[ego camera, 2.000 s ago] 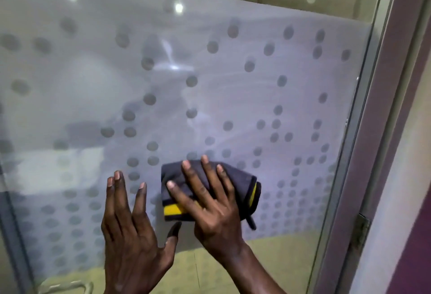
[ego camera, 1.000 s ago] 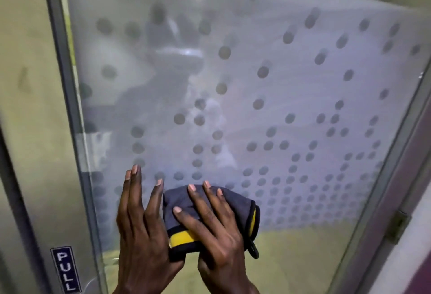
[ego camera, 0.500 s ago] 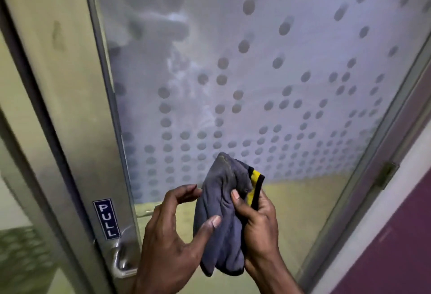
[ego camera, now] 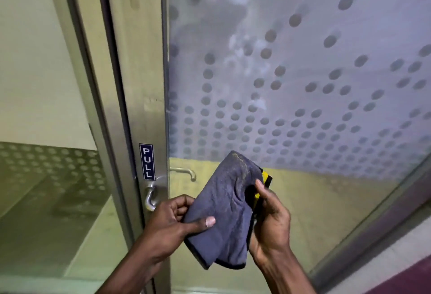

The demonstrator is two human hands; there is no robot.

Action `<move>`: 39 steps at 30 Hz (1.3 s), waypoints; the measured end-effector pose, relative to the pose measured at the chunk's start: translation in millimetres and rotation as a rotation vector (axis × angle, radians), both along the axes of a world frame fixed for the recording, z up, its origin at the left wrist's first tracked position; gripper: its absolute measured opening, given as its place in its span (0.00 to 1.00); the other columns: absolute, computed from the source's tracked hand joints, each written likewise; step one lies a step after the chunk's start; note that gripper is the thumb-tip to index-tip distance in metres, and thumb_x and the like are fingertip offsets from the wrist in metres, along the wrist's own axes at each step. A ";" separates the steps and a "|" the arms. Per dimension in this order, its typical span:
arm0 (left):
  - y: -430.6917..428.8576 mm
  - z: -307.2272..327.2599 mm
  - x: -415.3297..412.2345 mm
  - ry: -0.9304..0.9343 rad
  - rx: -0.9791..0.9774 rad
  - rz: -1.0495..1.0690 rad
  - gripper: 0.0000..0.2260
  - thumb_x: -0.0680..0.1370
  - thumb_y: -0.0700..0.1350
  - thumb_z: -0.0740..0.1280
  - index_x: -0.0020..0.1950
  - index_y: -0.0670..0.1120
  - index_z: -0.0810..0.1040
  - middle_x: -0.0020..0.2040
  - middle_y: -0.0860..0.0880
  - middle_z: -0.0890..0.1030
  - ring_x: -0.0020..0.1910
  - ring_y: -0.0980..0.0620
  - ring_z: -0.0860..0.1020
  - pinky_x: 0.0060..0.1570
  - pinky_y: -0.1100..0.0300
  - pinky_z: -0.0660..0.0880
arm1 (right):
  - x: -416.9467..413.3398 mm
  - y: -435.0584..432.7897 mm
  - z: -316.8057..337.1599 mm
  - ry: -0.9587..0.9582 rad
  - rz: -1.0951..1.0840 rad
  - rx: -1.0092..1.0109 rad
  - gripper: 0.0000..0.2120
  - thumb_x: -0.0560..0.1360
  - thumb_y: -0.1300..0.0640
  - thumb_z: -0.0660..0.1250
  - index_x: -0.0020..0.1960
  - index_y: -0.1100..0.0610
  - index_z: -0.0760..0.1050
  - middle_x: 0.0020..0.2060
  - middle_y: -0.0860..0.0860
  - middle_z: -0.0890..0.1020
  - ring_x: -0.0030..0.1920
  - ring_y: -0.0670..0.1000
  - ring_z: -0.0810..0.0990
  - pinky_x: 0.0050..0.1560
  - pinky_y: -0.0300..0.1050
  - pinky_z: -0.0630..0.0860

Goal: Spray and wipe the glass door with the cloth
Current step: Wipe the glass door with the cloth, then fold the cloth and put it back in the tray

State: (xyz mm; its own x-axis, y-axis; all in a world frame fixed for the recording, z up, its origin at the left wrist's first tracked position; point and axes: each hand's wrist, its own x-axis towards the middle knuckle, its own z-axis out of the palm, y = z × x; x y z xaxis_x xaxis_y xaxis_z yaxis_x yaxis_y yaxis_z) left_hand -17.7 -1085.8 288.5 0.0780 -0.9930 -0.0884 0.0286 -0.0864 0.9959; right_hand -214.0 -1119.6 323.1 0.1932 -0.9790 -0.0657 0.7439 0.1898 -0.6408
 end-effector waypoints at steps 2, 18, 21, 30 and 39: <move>14.0 -3.3 -3.5 0.004 0.014 0.096 0.28 0.54 0.54 0.89 0.48 0.42 0.88 0.49 0.43 0.92 0.46 0.50 0.90 0.47 0.61 0.84 | -9.9 4.7 -0.4 0.115 0.011 -0.061 0.15 0.75 0.51 0.77 0.57 0.59 0.88 0.54 0.58 0.90 0.56 0.59 0.90 0.59 0.57 0.87; 202.6 -62.5 -12.6 0.064 0.160 0.654 0.18 0.64 0.46 0.90 0.45 0.40 0.88 0.42 0.40 0.91 0.39 0.51 0.88 0.37 0.62 0.83 | -24.7 52.4 -56.8 0.831 0.536 -0.107 0.11 0.76 0.65 0.79 0.56 0.68 0.85 0.45 0.63 0.91 0.38 0.54 0.89 0.43 0.47 0.87; 240.7 -79.4 -19.2 0.220 0.244 0.804 0.13 0.64 0.50 0.88 0.41 0.46 0.90 0.41 0.43 0.91 0.36 0.52 0.88 0.32 0.62 0.80 | -1.9 73.1 -62.5 0.835 0.630 -0.077 0.12 0.75 0.65 0.79 0.56 0.68 0.84 0.49 0.65 0.91 0.38 0.54 0.88 0.44 0.47 0.87; 345.3 -117.0 -35.9 0.716 0.361 0.852 0.19 0.75 0.39 0.78 0.65 0.35 0.87 0.64 0.39 0.90 0.63 0.43 0.88 0.62 0.54 0.84 | 39.5 148.9 -79.7 0.769 0.813 -0.010 0.04 0.77 0.66 0.77 0.52 0.64 0.86 0.39 0.57 0.91 0.34 0.51 0.88 0.35 0.41 0.86; 479.3 -121.0 -36.5 0.734 0.297 1.082 0.13 0.78 0.45 0.77 0.62 0.46 0.87 0.55 0.42 0.92 0.55 0.41 0.89 0.57 0.40 0.86 | 68.8 258.1 -88.5 0.725 0.972 -0.058 0.13 0.70 0.65 0.79 0.54 0.66 0.86 0.41 0.58 0.91 0.36 0.51 0.90 0.36 0.42 0.86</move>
State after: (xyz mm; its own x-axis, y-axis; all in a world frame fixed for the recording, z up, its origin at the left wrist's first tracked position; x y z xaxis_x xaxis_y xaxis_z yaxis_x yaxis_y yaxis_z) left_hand -54.2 -606.5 167.5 0.6486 -0.3987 -0.6483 0.7357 0.1104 0.6682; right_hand -145.3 -861.5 234.6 0.7853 -0.4510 -0.4241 -0.2279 0.4263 -0.8754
